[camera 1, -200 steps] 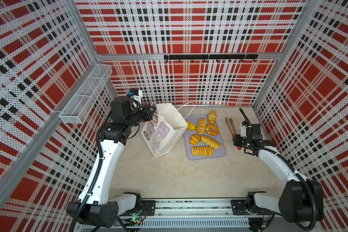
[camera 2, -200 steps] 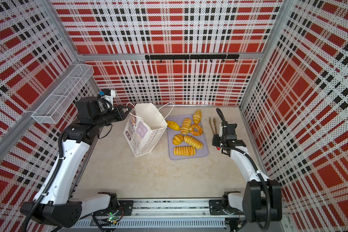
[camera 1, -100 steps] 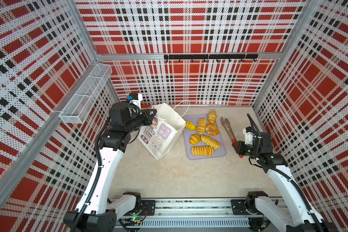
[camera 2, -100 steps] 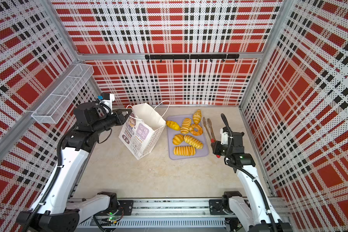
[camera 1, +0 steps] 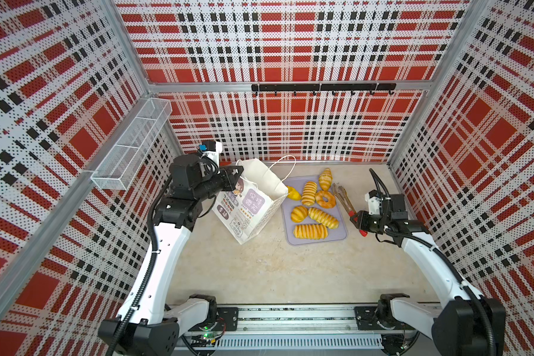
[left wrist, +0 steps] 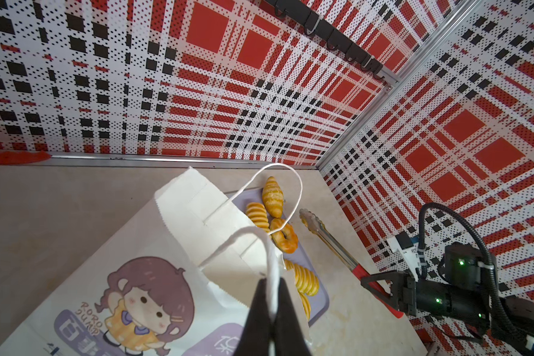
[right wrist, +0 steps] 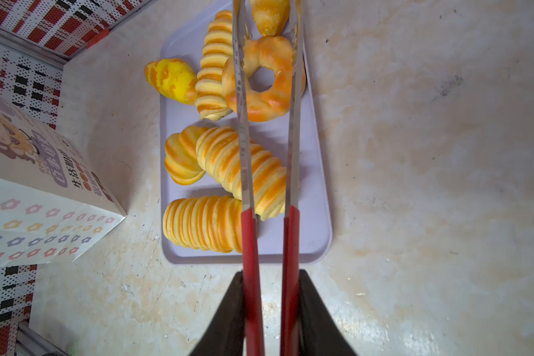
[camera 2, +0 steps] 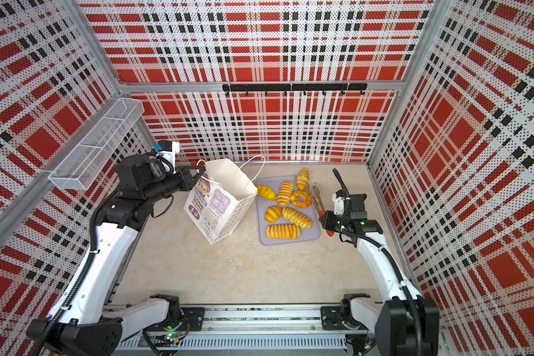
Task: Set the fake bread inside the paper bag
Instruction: 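Move the tongs over the croissant at the tray's far end with the right gripper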
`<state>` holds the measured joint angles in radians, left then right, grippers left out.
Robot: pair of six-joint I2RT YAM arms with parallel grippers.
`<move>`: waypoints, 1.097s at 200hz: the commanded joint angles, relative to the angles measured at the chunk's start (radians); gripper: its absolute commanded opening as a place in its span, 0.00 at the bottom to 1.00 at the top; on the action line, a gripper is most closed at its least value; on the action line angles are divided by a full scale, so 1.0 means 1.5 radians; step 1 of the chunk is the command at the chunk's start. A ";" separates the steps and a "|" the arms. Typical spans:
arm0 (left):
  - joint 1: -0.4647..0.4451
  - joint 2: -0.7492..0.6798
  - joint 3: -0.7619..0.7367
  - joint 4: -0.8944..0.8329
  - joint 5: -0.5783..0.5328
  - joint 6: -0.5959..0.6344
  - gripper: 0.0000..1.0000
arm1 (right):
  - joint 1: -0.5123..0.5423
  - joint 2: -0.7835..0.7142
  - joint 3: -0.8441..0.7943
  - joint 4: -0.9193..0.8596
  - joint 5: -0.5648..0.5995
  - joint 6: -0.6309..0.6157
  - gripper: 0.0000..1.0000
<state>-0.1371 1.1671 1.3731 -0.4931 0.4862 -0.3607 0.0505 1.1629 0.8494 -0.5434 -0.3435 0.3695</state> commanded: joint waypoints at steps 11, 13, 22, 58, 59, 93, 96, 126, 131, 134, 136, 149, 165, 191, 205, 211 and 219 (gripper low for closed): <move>-0.005 0.005 0.027 0.019 0.009 0.013 0.00 | 0.005 0.047 0.039 0.069 0.002 0.000 0.30; -0.005 0.006 0.027 0.019 0.009 0.013 0.00 | 0.004 0.051 0.040 0.071 0.002 0.000 0.30; -0.006 0.007 0.029 0.020 0.008 0.013 0.00 | 0.004 0.067 0.048 0.081 0.003 0.001 0.31; -0.006 0.015 0.030 0.024 0.007 0.013 0.00 | 0.004 0.125 0.075 0.119 0.003 0.013 0.31; -0.006 0.015 0.030 0.024 0.007 0.013 0.00 | 0.004 0.127 0.076 0.119 0.003 0.012 0.31; -0.006 0.027 0.039 0.025 0.015 0.016 0.00 | 0.004 0.186 0.109 0.141 0.003 0.017 0.31; -0.006 0.027 0.040 0.024 0.014 0.017 0.00 | 0.005 0.191 0.112 0.143 0.004 0.018 0.31; -0.005 0.030 0.043 0.021 0.015 0.021 0.00 | 0.004 0.231 0.133 0.163 0.000 0.031 0.32; -0.005 0.029 0.042 0.022 0.015 0.022 0.00 | 0.004 0.238 0.137 0.163 -0.001 0.033 0.32; -0.005 0.028 0.041 0.021 0.015 0.022 0.00 | 0.004 0.241 0.140 0.164 -0.001 0.034 0.32; -0.005 0.028 0.041 0.021 0.015 0.022 0.00 | 0.005 0.245 0.142 0.164 -0.001 0.035 0.32; -0.005 0.027 0.039 0.021 0.015 0.024 0.00 | 0.005 0.257 0.151 0.168 -0.001 0.037 0.32; -0.004 0.027 0.038 0.017 0.015 0.027 0.00 | 0.005 0.268 0.157 0.173 0.000 0.040 0.32; -0.004 0.027 0.038 0.015 0.017 0.028 0.00 | 0.005 0.283 0.163 0.177 -0.009 0.043 0.33; -0.004 0.028 0.038 0.016 0.018 0.027 0.00 | 0.005 0.288 0.164 0.183 -0.016 0.045 0.33; -0.003 0.027 0.039 0.015 0.019 0.026 0.00 | 0.004 0.290 0.163 0.185 -0.019 0.047 0.33; -0.004 0.028 0.039 0.015 0.020 0.026 0.00 | 0.004 0.292 0.159 0.193 -0.024 0.049 0.33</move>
<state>-0.1398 1.2148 1.4097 -0.4828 0.4931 -0.3378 0.0505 1.5883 1.0710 -0.3141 -0.3458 0.4335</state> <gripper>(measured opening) 0.059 0.328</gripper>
